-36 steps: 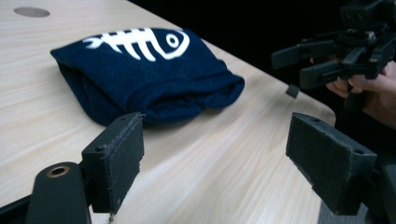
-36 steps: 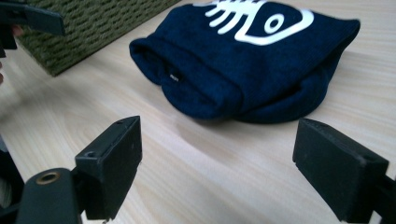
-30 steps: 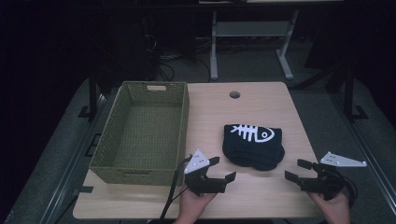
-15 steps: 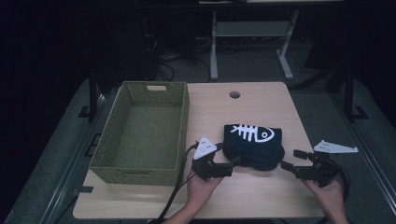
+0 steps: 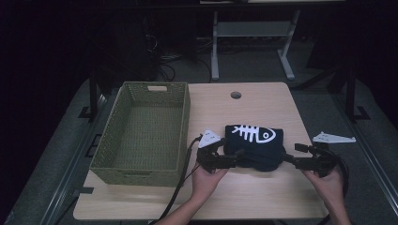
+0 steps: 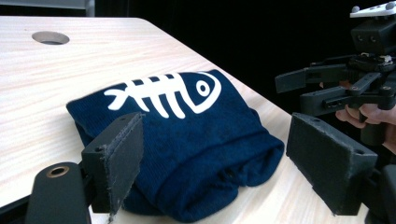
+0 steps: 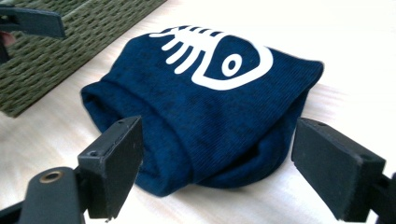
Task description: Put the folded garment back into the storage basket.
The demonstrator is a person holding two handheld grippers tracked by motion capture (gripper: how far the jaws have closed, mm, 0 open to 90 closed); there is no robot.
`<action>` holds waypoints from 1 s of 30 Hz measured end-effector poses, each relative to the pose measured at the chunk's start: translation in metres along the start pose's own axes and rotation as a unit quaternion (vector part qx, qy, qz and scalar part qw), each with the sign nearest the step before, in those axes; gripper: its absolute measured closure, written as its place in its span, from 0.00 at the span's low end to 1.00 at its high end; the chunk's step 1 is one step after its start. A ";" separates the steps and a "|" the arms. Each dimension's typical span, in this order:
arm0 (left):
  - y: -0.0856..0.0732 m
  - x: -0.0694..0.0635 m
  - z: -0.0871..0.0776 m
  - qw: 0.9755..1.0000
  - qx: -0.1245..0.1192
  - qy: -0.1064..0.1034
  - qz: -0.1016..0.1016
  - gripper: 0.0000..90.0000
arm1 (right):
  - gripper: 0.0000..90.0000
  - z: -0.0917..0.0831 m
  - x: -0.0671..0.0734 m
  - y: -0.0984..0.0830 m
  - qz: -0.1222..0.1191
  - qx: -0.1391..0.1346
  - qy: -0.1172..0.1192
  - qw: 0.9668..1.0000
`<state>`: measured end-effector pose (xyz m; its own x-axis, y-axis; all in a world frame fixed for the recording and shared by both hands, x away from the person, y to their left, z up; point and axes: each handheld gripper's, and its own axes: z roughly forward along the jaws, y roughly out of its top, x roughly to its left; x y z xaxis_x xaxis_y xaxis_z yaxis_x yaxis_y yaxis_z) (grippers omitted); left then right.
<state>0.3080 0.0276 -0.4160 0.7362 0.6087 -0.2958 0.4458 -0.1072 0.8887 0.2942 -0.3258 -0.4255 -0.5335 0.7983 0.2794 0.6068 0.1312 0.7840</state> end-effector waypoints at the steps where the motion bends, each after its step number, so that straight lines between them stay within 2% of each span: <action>1: 0.002 0.000 0.002 1.000 0.000 0.002 0.001 0.20 | 0.18 0.001 -0.002 0.004 0.000 0.002 -0.001 1.000; 4: 0.007 0.002 0.008 1.000 0.004 0.011 0.001 0.20 | 0.18 0.000 -0.004 0.009 0.000 -0.007 -0.005 1.000; 6: 0.008 0.004 0.011 1.000 0.014 0.026 -0.009 0.21 | 0.18 0.000 -0.005 0.012 0.008 -0.003 -0.002 1.000; 9: 0.006 0.011 0.014 0.999 0.023 0.034 -0.028 0.21 | 0.20 -0.001 -0.005 0.015 0.022 -0.024 0.016 0.999; 12: 0.006 0.018 0.017 0.998 0.025 0.040 -0.046 0.21 | 0.20 0.005 -0.006 0.018 0.020 -0.020 0.012 1.000; 15: 0.007 0.021 0.021 0.997 0.030 0.048 -0.056 0.22 | 0.21 0.009 -0.008 0.019 0.019 -0.021 0.006 1.000; 17: 0.009 0.023 0.026 0.996 0.036 0.055 -0.055 0.22 | 0.21 0.013 -0.010 0.020 0.022 -0.015 0.001 1.000; 21: 0.013 0.026 0.037 0.995 0.047 0.058 -0.071 0.22 | 0.21 0.022 -0.015 0.020 0.028 -0.010 -0.007 1.000; 24: 0.014 0.029 0.043 0.994 0.044 0.063 -0.077 0.21 | 0.22 0.027 -0.017 0.021 0.031 -0.012 -0.012 0.999; 25: 0.013 0.031 0.046 0.993 0.045 0.069 -0.082 0.21 | 0.23 0.033 -0.019 0.020 0.038 -0.008 -0.013 0.999; 30: 0.008 0.046 0.058 0.989 0.063 0.083 -0.106 0.21 | 0.25 0.040 -0.022 0.018 0.039 0.008 -0.022 0.999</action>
<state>0.3750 0.0090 -0.4432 0.5295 0.7481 -0.4000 0.6495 -0.0541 0.7585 0.3399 -0.3175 -0.4397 -0.4587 0.8311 0.3145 0.6545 0.0766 0.7522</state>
